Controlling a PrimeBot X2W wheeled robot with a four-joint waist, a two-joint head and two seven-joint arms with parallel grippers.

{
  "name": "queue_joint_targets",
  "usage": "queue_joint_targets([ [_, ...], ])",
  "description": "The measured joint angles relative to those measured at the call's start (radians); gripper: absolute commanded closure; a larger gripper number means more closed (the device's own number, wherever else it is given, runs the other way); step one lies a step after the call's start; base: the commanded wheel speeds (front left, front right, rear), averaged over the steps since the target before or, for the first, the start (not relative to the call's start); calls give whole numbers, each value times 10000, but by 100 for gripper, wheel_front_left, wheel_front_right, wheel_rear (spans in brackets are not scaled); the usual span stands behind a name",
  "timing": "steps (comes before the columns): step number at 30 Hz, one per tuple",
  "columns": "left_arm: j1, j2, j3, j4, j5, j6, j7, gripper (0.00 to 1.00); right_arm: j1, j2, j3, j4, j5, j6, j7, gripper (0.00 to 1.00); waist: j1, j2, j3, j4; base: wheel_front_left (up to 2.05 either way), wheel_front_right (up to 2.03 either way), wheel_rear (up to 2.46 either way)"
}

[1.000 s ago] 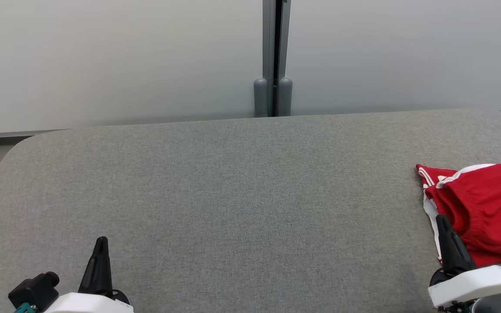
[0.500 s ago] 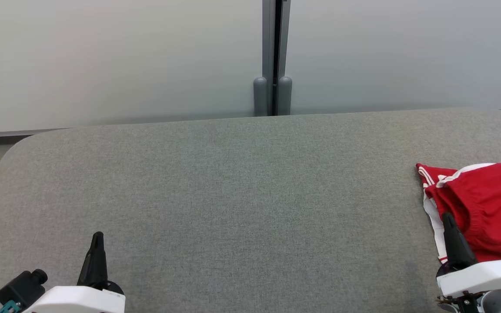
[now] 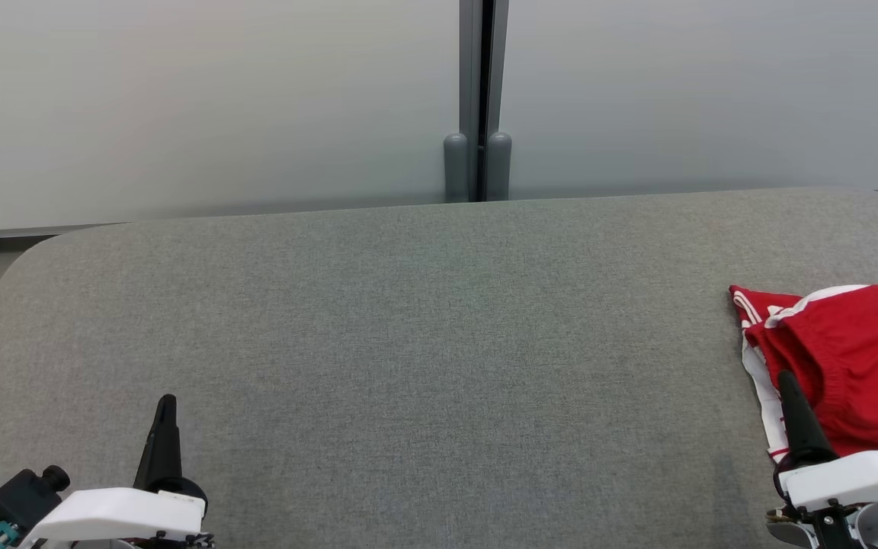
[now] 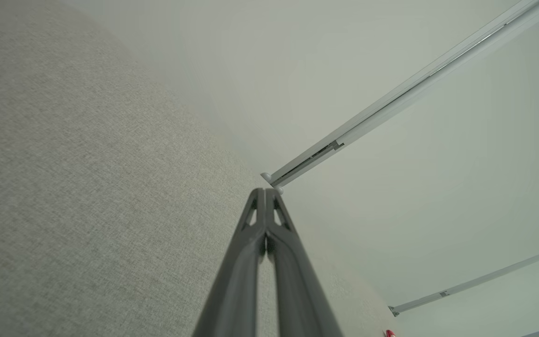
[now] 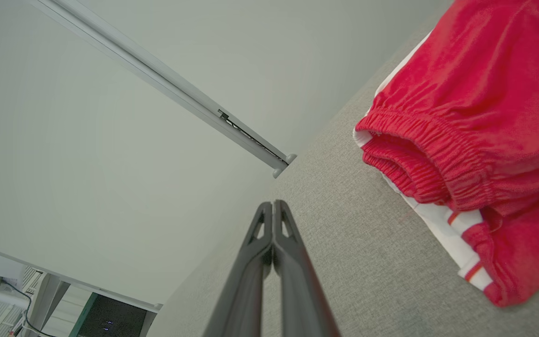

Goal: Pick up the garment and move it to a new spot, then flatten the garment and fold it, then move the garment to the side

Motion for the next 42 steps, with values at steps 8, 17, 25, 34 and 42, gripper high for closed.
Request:
queue_joint_targets([
  [8, -111, -17, 73, -10, -754, -73, 234, 100, -26, 88, -184, 8, 658, 0, 209, 100, 0, 0, 16, -4, 0, 0, 0],
  [17, -232, -31, 176, -17, -1630, -123, 477, 100, -102, 215, -362, 13, 1440, 0, 479, 100, 0, 0, 37, -9, 0, 0, 0],
  [25, -329, -44, 253, -25, -2393, -171, 683, 100, -147, 301, -550, 17, 2092, 0, 704, 100, -1, 0, 55, -14, 0, 0, 0],
  [34, -446, -56, 334, -29, -3177, -215, 905, 100, -209, 403, -713, 23, 2771, 0, 897, 100, 0, 0, 76, -19, 0, 0, 0],
  [42, -520, -67, 391, -33, -3818, -255, 1076, 100, -247, 485, -874, 29, 3338, 0, 1095, 100, 0, 0, 94, -23, 0, 0, 0],
])
